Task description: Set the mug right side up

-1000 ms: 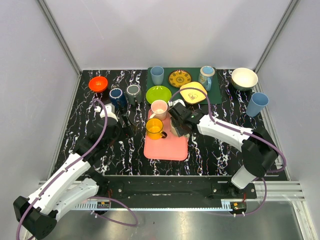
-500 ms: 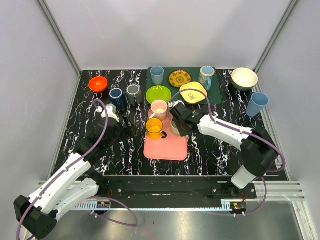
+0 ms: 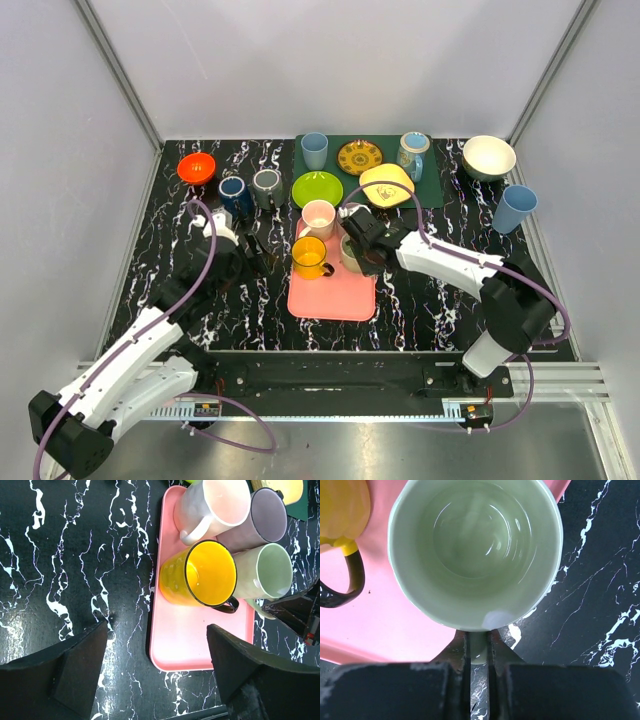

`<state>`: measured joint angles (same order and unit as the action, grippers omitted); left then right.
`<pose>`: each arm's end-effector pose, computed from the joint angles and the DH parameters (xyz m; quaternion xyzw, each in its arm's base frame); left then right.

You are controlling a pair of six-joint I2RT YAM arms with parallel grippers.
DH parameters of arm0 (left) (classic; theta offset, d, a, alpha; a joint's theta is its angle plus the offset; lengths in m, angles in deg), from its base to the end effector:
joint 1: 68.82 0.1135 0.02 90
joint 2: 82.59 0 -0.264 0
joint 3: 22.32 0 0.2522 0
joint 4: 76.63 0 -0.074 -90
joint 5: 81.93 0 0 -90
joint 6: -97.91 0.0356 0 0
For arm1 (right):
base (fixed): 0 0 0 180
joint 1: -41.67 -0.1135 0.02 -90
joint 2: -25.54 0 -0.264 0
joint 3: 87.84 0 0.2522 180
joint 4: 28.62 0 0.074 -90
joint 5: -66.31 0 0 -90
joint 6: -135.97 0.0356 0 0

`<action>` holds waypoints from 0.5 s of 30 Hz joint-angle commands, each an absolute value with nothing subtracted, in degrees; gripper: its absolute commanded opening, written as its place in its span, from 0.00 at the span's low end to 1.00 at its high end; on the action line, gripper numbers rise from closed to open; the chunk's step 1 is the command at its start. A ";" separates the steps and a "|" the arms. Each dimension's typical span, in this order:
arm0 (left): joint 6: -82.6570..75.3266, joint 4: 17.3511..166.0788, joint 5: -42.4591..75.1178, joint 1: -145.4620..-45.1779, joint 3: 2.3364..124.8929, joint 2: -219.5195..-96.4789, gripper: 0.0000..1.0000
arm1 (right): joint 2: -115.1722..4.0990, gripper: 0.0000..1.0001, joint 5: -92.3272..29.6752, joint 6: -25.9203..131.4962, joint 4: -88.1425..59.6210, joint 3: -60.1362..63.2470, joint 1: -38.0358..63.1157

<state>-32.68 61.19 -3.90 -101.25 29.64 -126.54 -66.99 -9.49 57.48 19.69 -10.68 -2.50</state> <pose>0.1472 -0.0848 0.2707 -0.1112 0.8731 -0.2030 0.4291 0.2377 0.2188 0.2131 -0.2447 0.9352 -0.0009 0.2560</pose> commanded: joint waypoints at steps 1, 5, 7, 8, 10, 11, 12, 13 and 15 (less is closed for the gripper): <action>-33.39 63.68 -2.65 -101.43 28.71 -125.22 0.82 | -64.11 0.00 -10.50 60.29 19.16 -9.30 -2.01; -34.45 64.56 -2.92 -101.43 27.14 -123.03 0.84 | -59.46 0.00 -12.61 61.70 20.21 -9.57 -2.01; -35.32 65.35 -3.27 -101.43 26.08 -121.36 0.91 | -55.52 0.00 -13.66 62.58 20.30 -9.83 -2.10; -35.59 65.96 -3.44 -101.43 25.73 -120.74 0.93 | -54.19 0.00 -14.97 62.85 20.21 -10.35 -2.02; -36.03 66.76 -3.10 -101.43 25.11 -119.25 0.96 | -51.55 0.00 -15.77 63.46 21.00 -10.36 -2.02; -36.20 67.11 -3.09 -101.43 24.76 -118.81 0.96 | -51.01 0.00 -16.30 63.55 21.61 -10.10 -2.10; -36.38 67.29 -3.01 -101.43 24.67 -118.37 0.96 | -50.49 0.00 -16.48 64.16 22.66 -10.09 -2.10; -36.56 67.64 -2.31 -101.43 24.49 -118.02 0.96 | -48.48 0.00 -16.56 64.60 22.85 -10.18 -2.02; -36.91 68.78 -1.52 -101.43 24.14 -116.71 0.96 | -45.49 0.00 -18.23 67.05 21.10 -11.23 -2.10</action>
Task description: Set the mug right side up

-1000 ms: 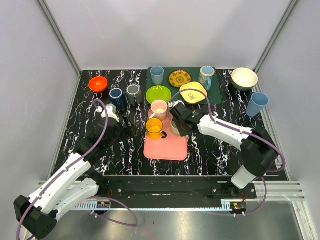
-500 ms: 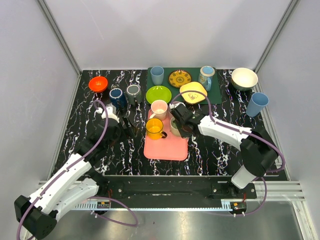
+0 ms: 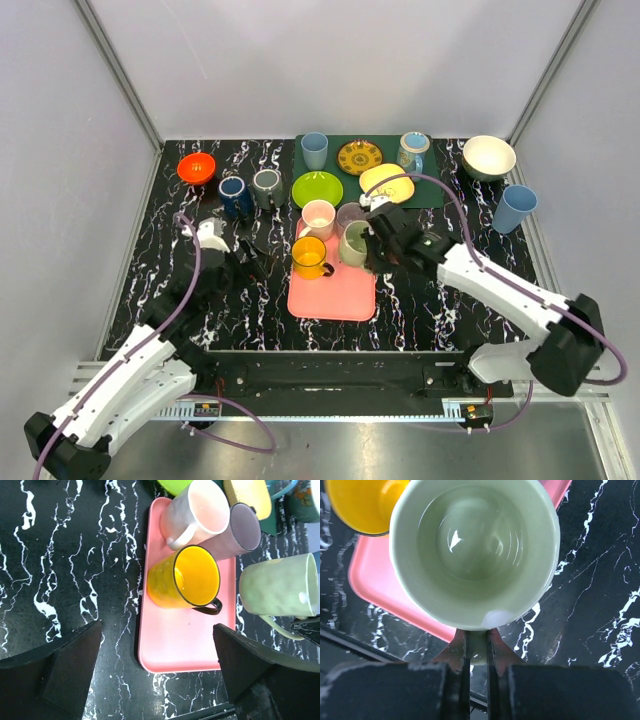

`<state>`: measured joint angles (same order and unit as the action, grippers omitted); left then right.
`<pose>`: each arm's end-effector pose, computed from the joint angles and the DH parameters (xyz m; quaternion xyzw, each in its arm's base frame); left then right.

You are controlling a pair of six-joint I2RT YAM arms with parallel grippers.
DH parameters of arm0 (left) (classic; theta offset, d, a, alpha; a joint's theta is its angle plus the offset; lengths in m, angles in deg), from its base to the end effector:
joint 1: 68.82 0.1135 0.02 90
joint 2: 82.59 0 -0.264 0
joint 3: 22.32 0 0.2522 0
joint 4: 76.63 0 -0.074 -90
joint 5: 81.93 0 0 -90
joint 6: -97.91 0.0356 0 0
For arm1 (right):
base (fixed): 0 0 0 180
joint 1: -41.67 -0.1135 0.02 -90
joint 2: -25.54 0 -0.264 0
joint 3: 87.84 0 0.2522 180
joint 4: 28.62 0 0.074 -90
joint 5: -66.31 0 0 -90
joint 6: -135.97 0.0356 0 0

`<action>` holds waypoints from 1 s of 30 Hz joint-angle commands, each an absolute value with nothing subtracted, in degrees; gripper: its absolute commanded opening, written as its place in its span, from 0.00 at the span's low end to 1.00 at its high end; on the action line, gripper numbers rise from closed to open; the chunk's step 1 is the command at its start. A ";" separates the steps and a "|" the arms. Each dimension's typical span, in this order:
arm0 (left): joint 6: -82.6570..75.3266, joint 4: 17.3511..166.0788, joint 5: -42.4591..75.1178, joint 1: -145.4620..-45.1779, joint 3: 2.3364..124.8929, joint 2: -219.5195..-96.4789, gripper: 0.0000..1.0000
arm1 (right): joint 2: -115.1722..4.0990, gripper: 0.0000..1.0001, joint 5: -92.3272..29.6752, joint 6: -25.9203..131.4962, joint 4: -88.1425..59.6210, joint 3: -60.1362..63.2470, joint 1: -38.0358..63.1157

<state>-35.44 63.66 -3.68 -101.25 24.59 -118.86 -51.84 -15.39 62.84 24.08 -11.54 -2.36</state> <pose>0.1306 -0.0744 0.2634 -0.1332 0.8486 -0.2401 0.4522 0.2042 0.1902 0.2782 -0.2007 0.9267 0.0978 0.3021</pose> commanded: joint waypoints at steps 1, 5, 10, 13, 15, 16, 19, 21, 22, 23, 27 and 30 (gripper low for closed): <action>-37.34 69.39 -0.29 -101.43 23.44 -116.09 0.98 | -41.99 0.00 -19.45 67.94 19.87 -11.58 -1.84; -40.50 82.09 7.70 -101.34 19.49 -111.43 0.99 | -33.01 0.00 -30.85 75.57 4.28 -16.93 -0.09; -47.88 107.89 26.46 -101.43 13.35 -109.39 0.99 | -26.50 0.00 -42.21 89.63 -17.45 -23.79 2.38; -53.93 123.11 34.49 -101.51 10.36 -112.91 0.99 | -26.92 0.00 -49.07 98.07 -32.14 -27.58 3.26; -55.71 127.21 36.10 -101.69 9.99 -115.80 0.98 | -28.06 0.00 -52.42 103.24 -41.81 -29.42 3.26; -56.50 129.75 36.45 -101.87 9.90 -116.42 0.96 | -29.20 0.00 -52.95 104.84 -43.93 -29.87 3.17; -56.34 132.32 36.19 -102.92 11.21 -118.53 0.92 | -31.05 0.00 -54.62 106.53 -47.20 -29.78 3.26; -55.81 131.98 36.02 -103.80 12.53 -120.46 0.90 | -31.41 0.00 -54.97 106.79 -47.73 -30.13 3.17; -55.11 131.54 36.10 -104.06 14.02 -121.43 0.89 | -31.67 0.00 -55.06 106.53 -47.64 -30.05 3.17; -54.93 131.62 36.28 -104.33 14.56 -122.40 0.88 | -31.93 0.00 -55.67 106.44 -47.73 -29.78 3.17; -55.98 136.89 36.37 -104.94 16.31 -128.89 0.84 | -32.55 0.00 -56.38 105.83 -47.38 -29.61 3.26; -56.77 140.23 36.19 -105.03 18.16 -133.02 0.80 | -32.82 0.00 -57.43 105.22 -46.94 -29.61 3.26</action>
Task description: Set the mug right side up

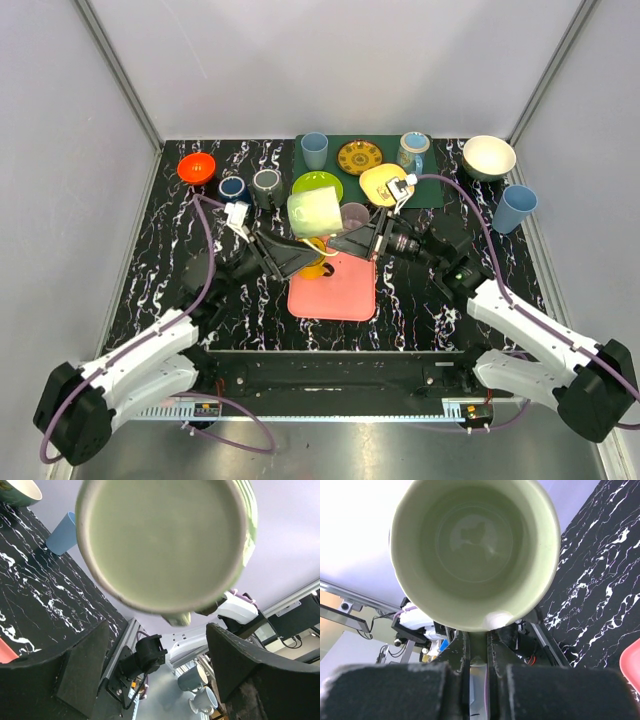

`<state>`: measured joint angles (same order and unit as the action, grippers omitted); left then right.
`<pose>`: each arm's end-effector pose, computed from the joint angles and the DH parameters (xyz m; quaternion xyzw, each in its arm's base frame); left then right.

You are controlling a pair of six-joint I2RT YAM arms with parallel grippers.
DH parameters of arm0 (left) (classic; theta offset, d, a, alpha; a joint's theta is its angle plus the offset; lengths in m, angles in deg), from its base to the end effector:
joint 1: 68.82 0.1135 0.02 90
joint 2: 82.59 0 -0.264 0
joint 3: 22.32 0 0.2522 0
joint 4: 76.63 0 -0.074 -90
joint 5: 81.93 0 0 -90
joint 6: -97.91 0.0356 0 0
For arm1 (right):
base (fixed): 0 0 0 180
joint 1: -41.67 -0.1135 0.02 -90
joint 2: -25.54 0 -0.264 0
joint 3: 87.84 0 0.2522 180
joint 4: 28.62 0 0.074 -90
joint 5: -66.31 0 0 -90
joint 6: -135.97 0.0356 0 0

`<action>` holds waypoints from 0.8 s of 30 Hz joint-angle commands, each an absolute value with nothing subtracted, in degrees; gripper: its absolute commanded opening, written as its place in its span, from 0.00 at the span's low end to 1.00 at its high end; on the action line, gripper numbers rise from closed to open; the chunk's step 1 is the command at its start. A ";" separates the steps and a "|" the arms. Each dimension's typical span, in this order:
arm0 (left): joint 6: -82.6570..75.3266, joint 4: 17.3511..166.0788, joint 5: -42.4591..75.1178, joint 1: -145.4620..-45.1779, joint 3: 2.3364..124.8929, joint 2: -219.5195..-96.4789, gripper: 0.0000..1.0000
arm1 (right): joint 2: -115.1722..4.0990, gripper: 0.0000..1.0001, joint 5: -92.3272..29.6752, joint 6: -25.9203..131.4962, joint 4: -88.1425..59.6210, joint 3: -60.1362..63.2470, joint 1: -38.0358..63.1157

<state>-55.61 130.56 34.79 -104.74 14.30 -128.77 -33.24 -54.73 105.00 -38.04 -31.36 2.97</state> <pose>0.1418 -0.1225 0.2941 0.0441 0.6023 -0.6873 0.4036 0.1749 0.1637 0.3421 -0.0849 0.6631 0.6605 0.3418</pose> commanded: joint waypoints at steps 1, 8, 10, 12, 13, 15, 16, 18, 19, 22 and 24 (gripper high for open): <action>-57.30 141.37 35.93 -105.03 19.03 -134.09 0.79 | -32.82 0.00 -57.70 104.86 -46.59 -29.52 3.26; -62.13 151.21 33.47 -105.12 21.85 -140.77 0.62 | -32.02 0.00 -58.75 102.05 -43.34 -30.31 3.17; -62.92 152.88 33.99 -105.38 23.34 -142.70 0.57 | -32.11 0.00 -59.28 101.87 -43.16 -30.66 3.26; -63.28 153.94 34.61 -105.91 24.22 -144.29 0.53 | -32.11 0.00 -59.81 101.78 -43.24 -31.19 3.17; -63.62 155.08 34.61 -106.08 24.84 -144.73 0.46 | -32.20 0.00 -60.07 101.78 -43.24 -31.36 3.17; -63.80 155.53 34.96 -106.44 25.19 -145.43 0.36 | -31.94 0.00 -60.34 101.87 -43.42 -31.89 3.26; -63.80 156.14 34.96 -106.44 25.02 -145.52 0.27 | -31.59 0.00 -60.42 101.78 -43.42 -31.98 3.26; -64.15 157.45 34.79 -106.53 24.50 -145.61 0.14 | -31.24 0.00 -61.12 101.35 -43.07 -31.98 3.17; -64.76 158.85 34.70 -106.53 23.97 -145.61 0.08 | -31.06 0.00 -61.30 101.26 -42.81 -32.07 3.17; -66.00 161.41 34.35 -106.53 22.91 -145.52 0.00 | -30.62 0.00 -61.65 100.82 -42.02 -32.24 3.17; -66.00 161.42 33.04 -106.53 21.69 -144.47 0.00 | -30.18 0.00 -61.74 99.94 -40.96 -32.33 3.26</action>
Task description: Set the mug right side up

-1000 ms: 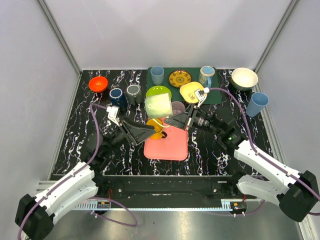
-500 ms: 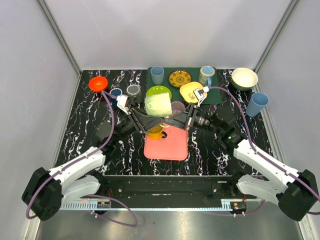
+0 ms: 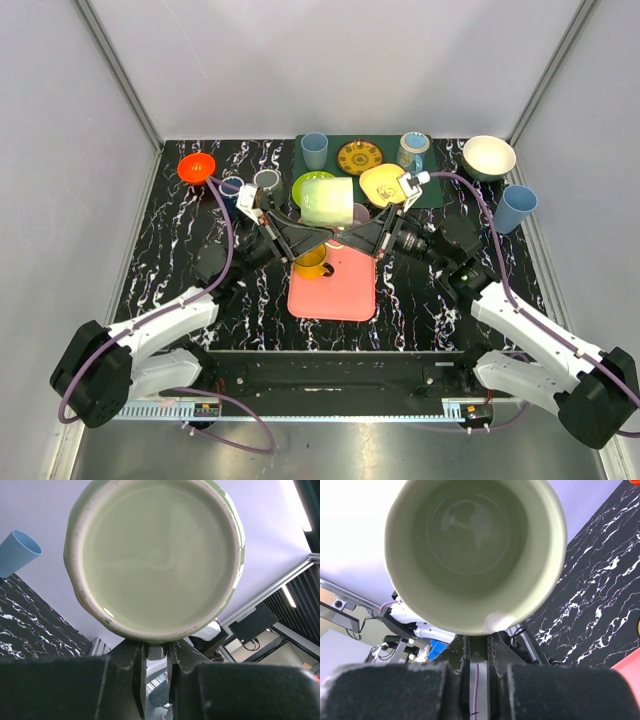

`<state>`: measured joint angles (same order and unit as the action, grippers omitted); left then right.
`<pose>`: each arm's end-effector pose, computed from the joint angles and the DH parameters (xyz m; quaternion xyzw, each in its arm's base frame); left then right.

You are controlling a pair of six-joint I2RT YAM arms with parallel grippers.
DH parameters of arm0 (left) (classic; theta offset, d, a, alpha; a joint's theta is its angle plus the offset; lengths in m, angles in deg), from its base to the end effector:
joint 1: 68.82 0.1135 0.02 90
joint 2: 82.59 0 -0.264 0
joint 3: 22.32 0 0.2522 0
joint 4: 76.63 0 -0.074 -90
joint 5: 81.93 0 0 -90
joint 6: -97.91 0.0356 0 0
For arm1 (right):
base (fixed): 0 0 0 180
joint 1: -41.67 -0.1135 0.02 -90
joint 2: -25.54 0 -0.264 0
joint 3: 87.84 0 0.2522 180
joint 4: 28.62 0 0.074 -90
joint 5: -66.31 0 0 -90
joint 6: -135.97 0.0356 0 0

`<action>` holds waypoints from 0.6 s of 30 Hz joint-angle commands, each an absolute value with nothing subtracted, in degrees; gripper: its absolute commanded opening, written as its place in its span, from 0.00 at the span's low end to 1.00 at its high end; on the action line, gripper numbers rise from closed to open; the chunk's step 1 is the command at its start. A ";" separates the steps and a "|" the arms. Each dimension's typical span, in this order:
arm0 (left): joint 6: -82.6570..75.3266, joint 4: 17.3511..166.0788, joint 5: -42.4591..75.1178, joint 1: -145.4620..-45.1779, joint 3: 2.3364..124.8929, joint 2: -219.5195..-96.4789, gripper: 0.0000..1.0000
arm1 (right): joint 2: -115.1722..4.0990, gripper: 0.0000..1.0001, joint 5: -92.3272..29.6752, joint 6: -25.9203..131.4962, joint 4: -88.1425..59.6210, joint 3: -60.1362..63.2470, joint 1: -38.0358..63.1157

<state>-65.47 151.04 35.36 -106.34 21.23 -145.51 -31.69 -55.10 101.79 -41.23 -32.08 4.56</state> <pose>0.1731 -0.1535 0.3150 0.0393 0.5365 -0.7557 0.3735 0.1735 0.1546 0.3492 -0.1069 0.6373 0.6575 0.3875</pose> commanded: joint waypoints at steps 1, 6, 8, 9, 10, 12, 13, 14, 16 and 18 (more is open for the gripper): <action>-64.78 160.20 32.51 -106.53 21.33 -143.69 0.00 | -30.09 0.00 -62.18 99.24 -40.35 -31.90 3.17; -55.31 147.55 27.60 -106.61 20.63 -135.69 0.00 | -29.30 0.20 -61.13 95.11 -33.41 -30.66 3.26; -52.39 141.76 25.83 -106.61 20.45 -131.84 0.00 | -29.30 0.36 -60.95 93.44 -30.43 -29.52 3.26; -49.51 139.21 24.26 -106.61 20.62 -130.59 0.00 | -29.04 0.47 -60.86 93.09 -29.80 -29.34 3.26; -48.17 135.01 23.54 -106.61 20.71 -129.36 0.00 | -28.95 0.51 -60.17 92.91 -28.49 -28.82 3.26; -43.97 127.37 20.83 -106.61 21.59 -125.50 0.00 | -28.60 0.55 -59.81 91.77 -27.34 -28.38 3.26; -42.46 124.27 19.68 -106.61 22.03 -124.18 0.00 | -28.34 0.60 -58.85 91.24 -24.99 -27.59 3.17; -40.79 120.59 18.02 -106.61 22.64 -121.38 0.00 | -28.33 0.61 -58.15 89.76 -23.40 -27.15 3.26; -34.82 107.51 11.26 -106.61 25.36 -118.47 0.00 | -27.55 0.63 -55.43 87.82 -17.88 -25.92 3.26; -28.95 89.82 -0.54 -106.61 31.31 -116.00 0.00 | -26.67 0.64 -51.39 84.22 -11.47 -24.69 3.17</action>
<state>-43.07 114.50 19.55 -106.78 20.59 -120.81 -29.17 -57.12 91.14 -22.67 -29.11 3.47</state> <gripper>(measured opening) 0.181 0.630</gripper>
